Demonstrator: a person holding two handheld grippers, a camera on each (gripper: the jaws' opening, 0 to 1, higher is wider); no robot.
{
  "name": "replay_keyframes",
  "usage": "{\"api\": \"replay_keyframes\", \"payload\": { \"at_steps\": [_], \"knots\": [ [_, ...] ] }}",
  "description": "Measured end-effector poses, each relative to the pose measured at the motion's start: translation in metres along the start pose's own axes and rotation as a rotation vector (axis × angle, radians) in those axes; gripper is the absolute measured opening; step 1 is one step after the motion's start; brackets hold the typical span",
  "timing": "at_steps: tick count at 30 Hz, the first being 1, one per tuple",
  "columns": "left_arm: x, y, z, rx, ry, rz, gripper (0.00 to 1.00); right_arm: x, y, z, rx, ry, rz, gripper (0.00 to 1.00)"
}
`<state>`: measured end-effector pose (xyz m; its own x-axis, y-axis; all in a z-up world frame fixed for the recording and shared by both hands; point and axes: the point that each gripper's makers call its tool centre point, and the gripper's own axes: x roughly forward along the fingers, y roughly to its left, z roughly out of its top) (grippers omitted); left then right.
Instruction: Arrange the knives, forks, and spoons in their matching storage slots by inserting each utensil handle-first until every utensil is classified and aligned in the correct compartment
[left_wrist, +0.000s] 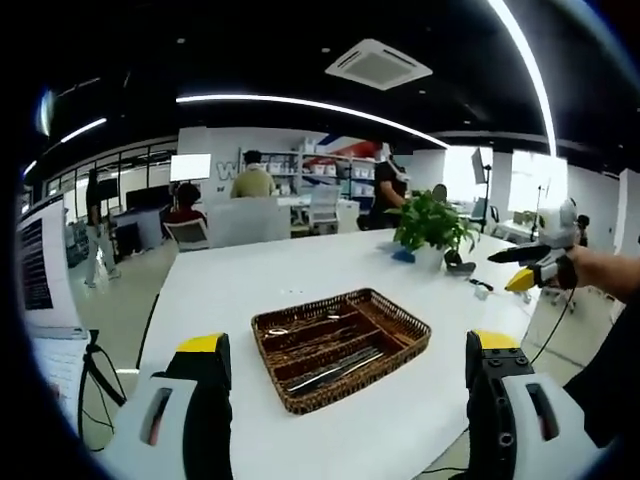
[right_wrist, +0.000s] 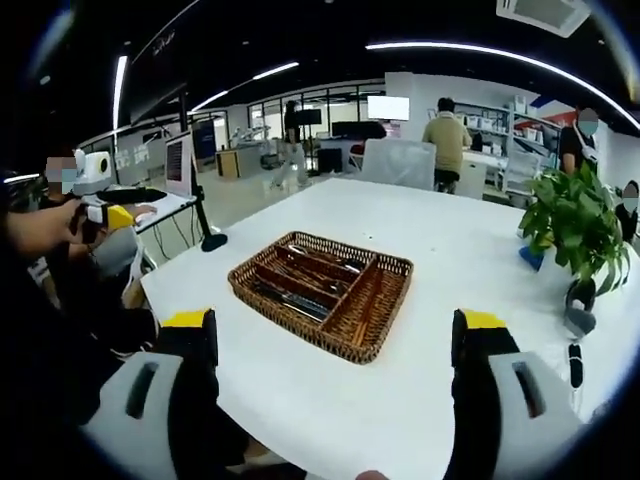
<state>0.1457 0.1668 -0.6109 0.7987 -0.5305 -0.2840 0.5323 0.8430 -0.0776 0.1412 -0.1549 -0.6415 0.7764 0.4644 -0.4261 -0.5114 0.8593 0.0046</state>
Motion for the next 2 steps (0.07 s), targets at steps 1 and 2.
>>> {"api": "replay_keyframes", "payload": {
  "at_steps": [1, 2],
  "knots": [
    [0.0030, -0.0006, -0.0017, -0.010, 0.007, -0.004, 0.99, -0.0027, -0.0029, -0.0031, 0.005, 0.005, -0.005, 1.00],
    [0.0051, -0.0016, -0.0019, -0.015, 0.010, -0.007, 0.99, -0.0044, -0.0060, -0.0046, 0.011, 0.003, -0.013, 1.00]
  ]
}}
